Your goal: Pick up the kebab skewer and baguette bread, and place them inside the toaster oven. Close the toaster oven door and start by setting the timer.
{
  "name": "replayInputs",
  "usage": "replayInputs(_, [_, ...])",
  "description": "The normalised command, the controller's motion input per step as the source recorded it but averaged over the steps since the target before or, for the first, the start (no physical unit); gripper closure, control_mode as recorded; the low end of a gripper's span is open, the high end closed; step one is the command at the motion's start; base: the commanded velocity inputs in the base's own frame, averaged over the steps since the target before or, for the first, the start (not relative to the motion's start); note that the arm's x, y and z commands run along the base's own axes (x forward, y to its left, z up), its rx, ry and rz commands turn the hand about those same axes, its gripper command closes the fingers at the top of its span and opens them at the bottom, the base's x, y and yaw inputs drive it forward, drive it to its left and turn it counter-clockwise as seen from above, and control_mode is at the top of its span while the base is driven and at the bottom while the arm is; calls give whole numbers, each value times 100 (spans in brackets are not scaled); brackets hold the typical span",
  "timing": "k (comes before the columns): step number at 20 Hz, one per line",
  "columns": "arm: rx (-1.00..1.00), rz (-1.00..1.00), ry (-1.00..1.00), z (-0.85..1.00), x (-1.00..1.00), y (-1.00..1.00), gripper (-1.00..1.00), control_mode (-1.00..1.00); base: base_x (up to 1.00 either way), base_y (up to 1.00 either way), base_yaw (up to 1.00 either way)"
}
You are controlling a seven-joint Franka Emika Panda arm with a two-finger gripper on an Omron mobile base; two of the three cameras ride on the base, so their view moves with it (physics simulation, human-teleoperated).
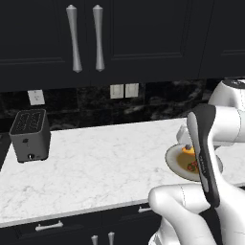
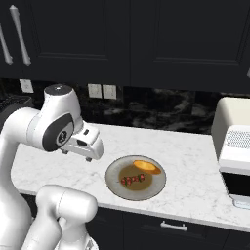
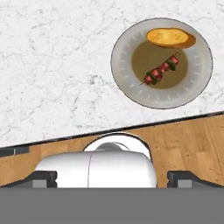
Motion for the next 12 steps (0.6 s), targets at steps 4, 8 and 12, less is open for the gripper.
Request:
replayInputs(4, [0,0,0,0,32,8,-100,-100,0,0,0])
replayInputs(8, [0,4,0,-2,63,12,-100,-100,0,0,0])
replayInputs(12, [0,16,0,-17,54,10,-100,-100,0,0,0])
